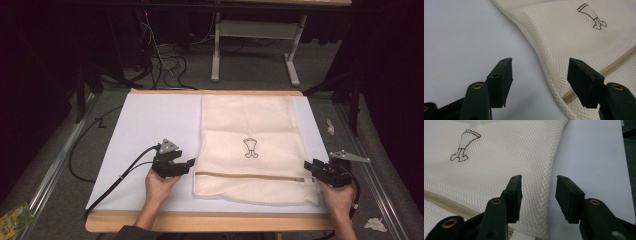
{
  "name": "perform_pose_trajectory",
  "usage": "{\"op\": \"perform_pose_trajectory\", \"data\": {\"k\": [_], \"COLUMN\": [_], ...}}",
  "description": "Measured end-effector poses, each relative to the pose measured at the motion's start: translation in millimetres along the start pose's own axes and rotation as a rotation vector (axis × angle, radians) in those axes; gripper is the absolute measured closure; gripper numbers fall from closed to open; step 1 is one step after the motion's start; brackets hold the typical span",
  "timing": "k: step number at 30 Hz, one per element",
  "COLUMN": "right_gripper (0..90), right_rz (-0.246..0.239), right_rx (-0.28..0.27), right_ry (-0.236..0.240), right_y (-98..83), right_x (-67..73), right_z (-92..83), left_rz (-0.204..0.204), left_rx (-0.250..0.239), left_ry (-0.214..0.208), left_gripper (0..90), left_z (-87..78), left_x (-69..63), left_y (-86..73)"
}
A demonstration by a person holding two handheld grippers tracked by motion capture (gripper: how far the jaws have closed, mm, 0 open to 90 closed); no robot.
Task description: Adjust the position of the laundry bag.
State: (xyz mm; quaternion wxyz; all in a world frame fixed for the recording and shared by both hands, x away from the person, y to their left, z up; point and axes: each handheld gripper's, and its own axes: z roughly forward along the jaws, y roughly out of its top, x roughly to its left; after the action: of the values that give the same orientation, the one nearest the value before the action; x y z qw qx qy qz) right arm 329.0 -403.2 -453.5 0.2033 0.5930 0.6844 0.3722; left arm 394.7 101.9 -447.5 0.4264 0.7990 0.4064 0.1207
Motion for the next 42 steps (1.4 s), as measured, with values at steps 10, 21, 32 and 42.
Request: {"op": "perform_pose_trajectory", "data": {"k": [10,21,32,42], "right_gripper": [58.6,61.1,65.0,78.3], "right_rz": [-0.005,-0.003,0.015,0.009], "right_rx": [0.036,0.095,0.149,0.17], "right_ry": [-0.016,-0.019,0.004,0.027], "right_y": [3.9,11.2,12.3,12.3], "right_x": [0.6,-2.8,-5.1,-5.2], "right_z": [6.6,17.1,27.0,29.0], "left_rz": [-0.004,-0.031,-0.068,-0.052], "left_rx": [0.053,0.089,0.123,0.121], "left_ry": [-0.004,0.002,-0.005,-0.009], "left_gripper": [34.6,34.7,39.8,58.3], "left_z": [24.2,45.6,58.6,61.2], "left_x": [-13.2,-16.5,-12.9,-14.3], "left_y": [10.8,15.6,12.6,10.7]}}
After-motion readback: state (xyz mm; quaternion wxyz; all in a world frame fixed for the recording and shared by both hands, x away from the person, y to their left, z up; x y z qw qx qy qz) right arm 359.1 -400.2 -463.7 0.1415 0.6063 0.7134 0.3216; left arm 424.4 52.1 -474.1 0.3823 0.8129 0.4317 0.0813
